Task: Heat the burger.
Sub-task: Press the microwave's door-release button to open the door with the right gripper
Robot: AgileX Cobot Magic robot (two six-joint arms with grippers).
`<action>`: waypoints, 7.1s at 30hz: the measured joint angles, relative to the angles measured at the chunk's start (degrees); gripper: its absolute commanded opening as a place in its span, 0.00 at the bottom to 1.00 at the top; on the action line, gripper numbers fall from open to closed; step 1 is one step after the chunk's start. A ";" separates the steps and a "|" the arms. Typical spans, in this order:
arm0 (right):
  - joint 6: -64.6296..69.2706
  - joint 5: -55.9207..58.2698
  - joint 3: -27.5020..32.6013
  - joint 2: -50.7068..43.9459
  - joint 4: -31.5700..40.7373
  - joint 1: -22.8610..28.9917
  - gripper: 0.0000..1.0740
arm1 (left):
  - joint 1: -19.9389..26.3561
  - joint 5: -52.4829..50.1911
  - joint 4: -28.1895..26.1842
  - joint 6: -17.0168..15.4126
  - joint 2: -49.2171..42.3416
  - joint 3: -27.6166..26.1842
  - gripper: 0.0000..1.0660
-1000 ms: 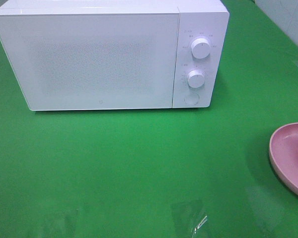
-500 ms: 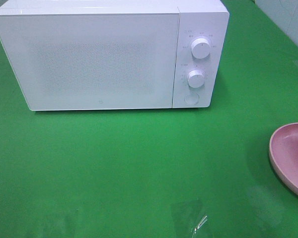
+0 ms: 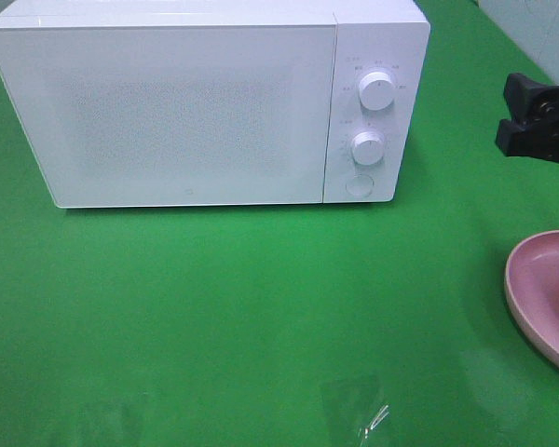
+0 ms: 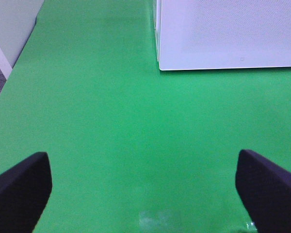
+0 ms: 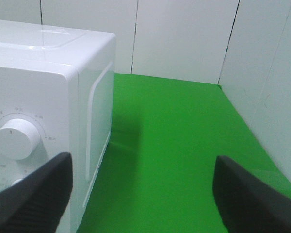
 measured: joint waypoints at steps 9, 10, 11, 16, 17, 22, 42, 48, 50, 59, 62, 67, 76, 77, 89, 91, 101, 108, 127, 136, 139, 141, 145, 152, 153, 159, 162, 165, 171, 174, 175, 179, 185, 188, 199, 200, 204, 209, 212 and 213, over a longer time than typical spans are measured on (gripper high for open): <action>-2.52 -8.48 0.00 7.85 10.77 12.55 0.71 | 0.00 0.00 0.00 0.00 0.00 0.00 0.89; -2.58 -10.08 -0.06 9.28 11.86 14.50 0.71 | 0.00 0.00 0.00 0.00 0.00 0.00 0.89; -2.58 -10.08 -0.06 9.28 11.86 14.50 0.71 | 0.00 0.00 0.00 0.00 0.00 0.00 0.89; -2.58 -13.64 -0.11 12.66 14.09 18.85 0.71 | 0.00 0.00 0.00 0.00 0.00 0.00 0.89; -2.58 -15.30 -0.11 13.81 15.70 20.63 0.71 | 0.00 0.00 0.00 0.00 0.00 0.00 0.89; -2.69 -16.44 -0.11 17.30 19.88 25.27 0.71 | 0.00 0.00 0.00 0.00 0.00 0.00 0.89; -0.29 -16.50 -4.35 25.04 24.75 31.51 0.71 | 0.00 0.00 0.00 0.00 0.00 0.00 0.89; 17.02 -16.56 -4.35 25.10 24.87 31.51 0.62 | 0.00 0.00 0.00 0.00 0.00 0.00 0.89; 20.57 -16.56 -4.35 25.10 24.87 31.51 0.59 | 0.00 0.00 0.00 0.00 0.00 0.00 0.89; 59.19 -15.93 -4.35 25.10 24.75 31.51 0.18 | 0.00 0.00 0.00 0.00 0.00 0.00 0.89; 66.12 -14.67 -4.35 25.10 24.64 31.51 0.10 | 0.00 0.00 0.00 0.00 0.00 0.00 0.89; 79.64 -12.95 -4.35 25.10 24.64 31.51 0.00 | 0.00 0.00 0.00 0.00 0.00 0.00 0.89; 95.05 -9.68 -4.35 25.10 24.64 31.51 0.00 | 0.00 0.00 0.00 0.00 0.00 0.00 0.89; 95.05 -9.68 -4.35 25.10 24.64 31.51 0.00 | 0.00 0.00 0.00 0.00 0.00 0.00 0.89; 96.37 -8.77 -5.50 28.65 24.64 31.51 0.00 | 0.00 0.00 0.00 0.00 0.00 0.00 0.89; 97.63 -9.11 -5.61 29.74 24.64 31.51 0.00 | 0.00 0.00 0.00 0.00 0.00 0.00 0.89; 99.12 -7.62 -7.28 31.23 18.16 23.95 0.00 | 0.00 0.00 0.00 0.00 0.00 0.00 0.89; 99.12 -6.47 -9.97 33.06 14.09 20.40 0.00 | 0.00 0.00 0.00 0.00 0.00 0.00 0.89; 101.47 -1.49 -20.17 42.80 9.40 15.41 0.00 | 0.00 0.00 0.00 0.00 0.00 0.00 0.89; 101.47 0.57 -24.64 46.24 7.85 13.06 0.00 | 0.00 0.00 0.00 0.00 0.00 0.00 0.89; 101.47 0.86 -26.13 46.52 7.28 12.89 0.00 | 0.00 0.00 0.00 0.00 0.00 0.00 0.89; 101.47 0.86 -26.93 46.87 6.99 12.72 0.00 | 0.00 0.00 0.00 0.00 0.00 0.00 0.89; 101.47 1.20 -27.50 48.01 7.33 11.97 0.00 | 0.00 0.00 0.00 0.00 0.00 0.00 0.89; 100.73 1.20 -28.53 48.99 8.08 11.12 0.00 | 0.00 0.00 0.00 0.00 0.00 0.00 0.89; 100.50 1.66 -28.82 49.27 8.08 10.94 0.00 | 0.00 0.00 0.00 0.00 0.00 0.00 0.89; 100.44 1.72 -29.34 49.73 7.91 10.94 0.00 | 0.00 0.00 0.00 0.00 0.00 0.00 0.89; 100.50 1.66 -29.34 49.85 8.02 10.94 0.00 | 0.00 0.00 0.00 0.00 0.00 0.00 0.89; 101.07 1.66 -29.34 49.85 8.02 10.94 0.00 | 0.00 0.00 0.00 0.00 0.00 0.00 0.89; 102.96 0.46 -29.34 49.96 7.10 10.94 0.00 | 0.00 0.00 0.00 0.00 0.00 0.00 0.89; 102.96 0.17 -29.34 50.02 7.05 10.94 0.00 | 0.00 0.00 0.00 0.00 0.00 0.00 0.89; 102.96 -0.46 -29.39 50.42 6.82 10.94 0.00 | 0.00 0.00 0.00 0.00 0.00 0.00 0.89; 102.96 -0.86 -30.19 51.11 6.99 11.17 0.00 | 0.00 -0.06 0.00 0.00 0.00 0.00 0.89; 102.96 -1.95 -30.77 51.74 8.42 11.57 0.00 | 0.00 -0.06 0.00 0.00 0.00 0.00 0.89; 102.79 -2.69 -30.83 51.85 9.22 11.80 0.00 | 0.00 -0.06 0.00 0.00 0.00 0.00 0.89; 100.04 -1.78 -32.43 52.43 11.06 11.80 0.00 | 0.00 -0.06 0.00 0.00 0.00 0.00 0.89; 100.04 -1.78 -32.43 52.43 11.06 11.80 0.00 | 0.00 -0.06 0.00 0.00 0.00 0.00 0.89; 98.72 1.32 -33.98 52.65 10.77 10.77 0.00 | 0.00 -0.06 0.00 0.00 0.00 0.00 0.89; 97.69 1.66 -34.21 52.65 11.40 10.77 0.00 | 0.00 -0.06 0.00 0.00 0.00 0.00 0.89; 97.29 1.66 -34.21 52.65 11.57 10.77 0.00 | 0.00 -0.06 0.00 0.00 0.00 0.00 0.89; 97.06 1.66 -34.21 52.65 11.57 10.77 0.00 | 0.00 -0.06 0.00 0.00 0.00 0.00 0.89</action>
